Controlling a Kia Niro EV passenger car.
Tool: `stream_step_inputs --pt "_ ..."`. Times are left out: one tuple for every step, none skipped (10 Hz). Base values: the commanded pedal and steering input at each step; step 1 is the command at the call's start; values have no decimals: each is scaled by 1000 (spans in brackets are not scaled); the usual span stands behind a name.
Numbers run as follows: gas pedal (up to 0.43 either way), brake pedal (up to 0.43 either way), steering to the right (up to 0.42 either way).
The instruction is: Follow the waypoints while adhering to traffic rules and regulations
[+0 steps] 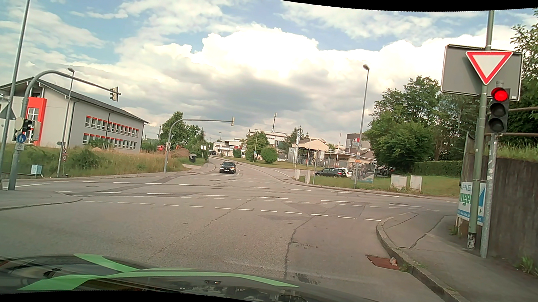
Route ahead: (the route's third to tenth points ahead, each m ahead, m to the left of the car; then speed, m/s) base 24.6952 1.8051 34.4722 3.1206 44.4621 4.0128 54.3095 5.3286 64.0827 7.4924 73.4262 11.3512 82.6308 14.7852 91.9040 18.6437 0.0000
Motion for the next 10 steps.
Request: stream_step_inputs --pt "0 591 -13" --pt "0 591 -14" --pt "0 591 -13" --pt "0 591 -14" --pt "0 591 -13" --pt "0 591 -13" --pt "0 591 -13" --pt "0 591 -14" --pt "0 591 -14" --pt "0 591 -13"
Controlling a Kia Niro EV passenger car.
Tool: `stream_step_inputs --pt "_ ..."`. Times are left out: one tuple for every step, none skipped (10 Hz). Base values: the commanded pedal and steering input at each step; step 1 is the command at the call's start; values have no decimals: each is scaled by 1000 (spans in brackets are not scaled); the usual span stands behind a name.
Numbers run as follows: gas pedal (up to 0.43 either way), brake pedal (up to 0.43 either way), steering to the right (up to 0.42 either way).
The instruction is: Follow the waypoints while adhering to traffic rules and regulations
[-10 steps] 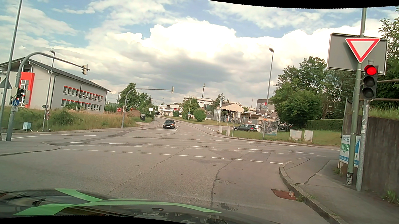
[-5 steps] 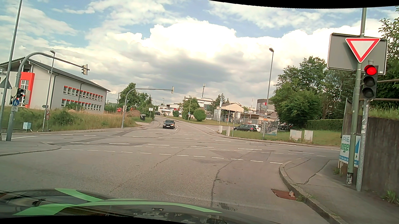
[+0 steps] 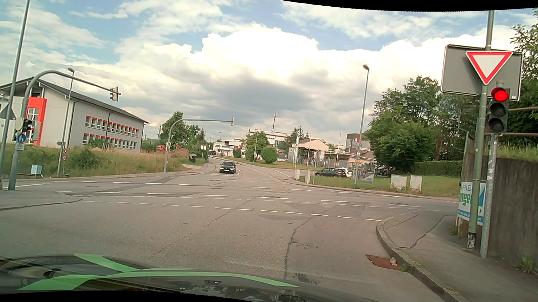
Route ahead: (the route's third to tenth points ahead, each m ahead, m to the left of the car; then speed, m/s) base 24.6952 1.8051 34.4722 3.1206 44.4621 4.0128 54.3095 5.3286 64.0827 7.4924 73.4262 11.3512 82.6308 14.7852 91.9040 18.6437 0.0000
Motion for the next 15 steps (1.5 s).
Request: stream_step_inputs --pt "0 591 -13" --pt "0 591 -13" --pt "0 591 -14" --pt "0 591 -14" --pt "0 591 -13" --pt "0 591 -13" --pt "0 591 -14" --pt "0 591 -14" --pt "0 598 -13" --pt "0 591 -13" --pt "0 591 -14" --pt "0 598 -14" --pt "0 598 -13" --pt "0 591 -13" --pt "0 591 -13"
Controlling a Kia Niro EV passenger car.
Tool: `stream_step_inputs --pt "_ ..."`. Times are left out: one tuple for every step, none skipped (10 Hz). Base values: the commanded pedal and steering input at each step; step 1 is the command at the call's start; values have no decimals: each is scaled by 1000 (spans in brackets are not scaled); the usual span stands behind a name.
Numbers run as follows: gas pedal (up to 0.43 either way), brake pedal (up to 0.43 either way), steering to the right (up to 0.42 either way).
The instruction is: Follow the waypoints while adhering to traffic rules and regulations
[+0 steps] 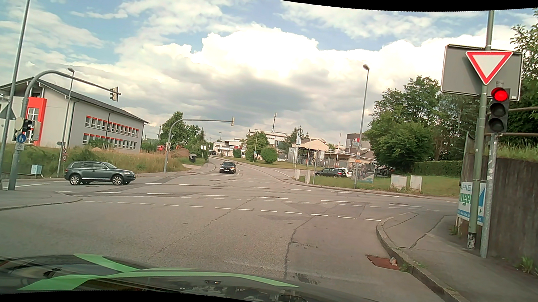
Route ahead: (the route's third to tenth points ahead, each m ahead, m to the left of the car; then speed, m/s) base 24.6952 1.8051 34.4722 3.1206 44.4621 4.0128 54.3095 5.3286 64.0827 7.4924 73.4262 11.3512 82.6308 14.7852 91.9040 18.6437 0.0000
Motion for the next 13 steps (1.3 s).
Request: stream_step_inputs --pt "0 591 -13" --pt "0 591 -14" --pt "0 591 -14" --pt "0 591 -13" --pt "0 598 -13" --pt "0 591 -13" --pt "0 591 -13" --pt "0 591 -13" --pt "0 591 -13" --pt "0 591 -13" --pt "0 591 -13" --pt "0 598 -13" --pt "0 591 -13"
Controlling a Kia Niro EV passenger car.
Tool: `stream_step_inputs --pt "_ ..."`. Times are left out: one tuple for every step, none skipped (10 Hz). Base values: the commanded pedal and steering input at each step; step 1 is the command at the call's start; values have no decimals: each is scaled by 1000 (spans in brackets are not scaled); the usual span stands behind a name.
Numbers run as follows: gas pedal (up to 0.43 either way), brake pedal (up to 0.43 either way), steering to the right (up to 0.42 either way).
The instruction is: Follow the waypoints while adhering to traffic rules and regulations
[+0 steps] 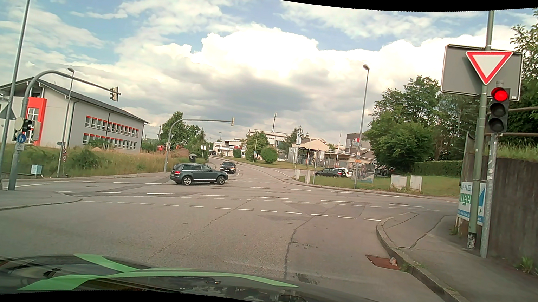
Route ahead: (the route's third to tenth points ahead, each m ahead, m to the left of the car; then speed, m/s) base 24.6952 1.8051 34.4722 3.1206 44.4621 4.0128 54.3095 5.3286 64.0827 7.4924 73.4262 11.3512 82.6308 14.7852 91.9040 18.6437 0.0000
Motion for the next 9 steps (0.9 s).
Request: stream_step_inputs --pt "0 591 -13" --pt "0 591 -13" --pt "0 591 -13" --pt "0 591 -14" --pt "0 591 -13" --pt "0 591 -13" --pt "0 591 -13" --pt "0 598 -14" --pt "0 591 -13"
